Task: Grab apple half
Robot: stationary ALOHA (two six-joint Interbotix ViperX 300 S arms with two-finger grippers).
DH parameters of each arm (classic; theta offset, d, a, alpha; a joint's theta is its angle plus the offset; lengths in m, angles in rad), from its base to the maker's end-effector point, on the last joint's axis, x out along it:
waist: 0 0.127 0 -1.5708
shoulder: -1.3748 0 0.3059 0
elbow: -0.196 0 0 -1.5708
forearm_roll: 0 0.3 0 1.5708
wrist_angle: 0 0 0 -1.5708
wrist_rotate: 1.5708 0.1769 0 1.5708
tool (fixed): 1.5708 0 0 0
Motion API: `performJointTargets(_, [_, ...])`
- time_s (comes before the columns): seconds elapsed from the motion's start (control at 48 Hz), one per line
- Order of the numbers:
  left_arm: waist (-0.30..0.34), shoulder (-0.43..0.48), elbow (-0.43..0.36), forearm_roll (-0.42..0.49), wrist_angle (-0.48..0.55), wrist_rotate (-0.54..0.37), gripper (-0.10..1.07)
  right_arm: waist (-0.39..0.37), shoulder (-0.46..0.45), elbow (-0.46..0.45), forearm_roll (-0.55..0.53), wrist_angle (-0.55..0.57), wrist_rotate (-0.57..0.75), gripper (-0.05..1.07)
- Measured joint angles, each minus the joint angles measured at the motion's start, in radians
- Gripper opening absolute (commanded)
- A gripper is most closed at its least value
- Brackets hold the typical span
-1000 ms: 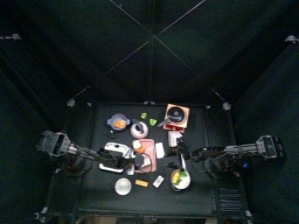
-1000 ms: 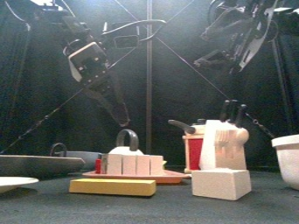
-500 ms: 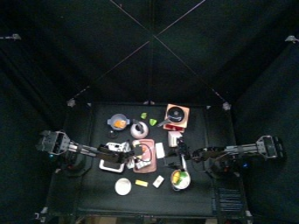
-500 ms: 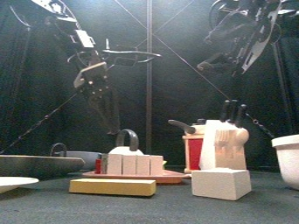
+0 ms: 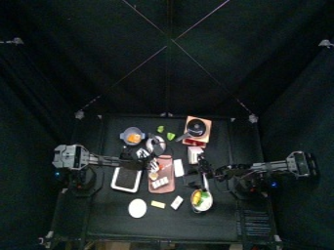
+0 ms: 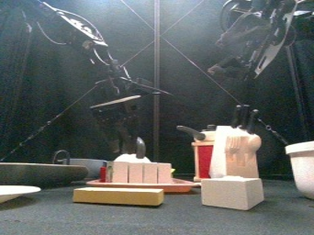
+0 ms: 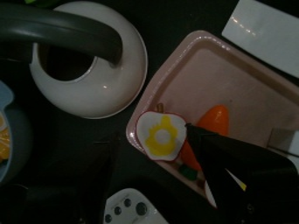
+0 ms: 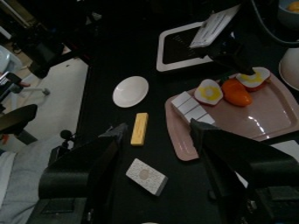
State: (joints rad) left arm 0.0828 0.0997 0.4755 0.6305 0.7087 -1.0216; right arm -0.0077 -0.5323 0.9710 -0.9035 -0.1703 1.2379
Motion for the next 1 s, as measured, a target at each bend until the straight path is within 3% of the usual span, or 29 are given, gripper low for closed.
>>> performJointTargets(0.396, [0.017,0.072,-0.031,-0.009,-0.003,-0.140,0.95,0.000,0.000,0.000,0.000,0.000,0.000,0.91])
performJointTargets(1.0, [0.021,0.118,-0.029,-0.067,-0.012,-0.152,0.93,0.000,0.000,0.000,-0.002,0.000,0.000,0.91])
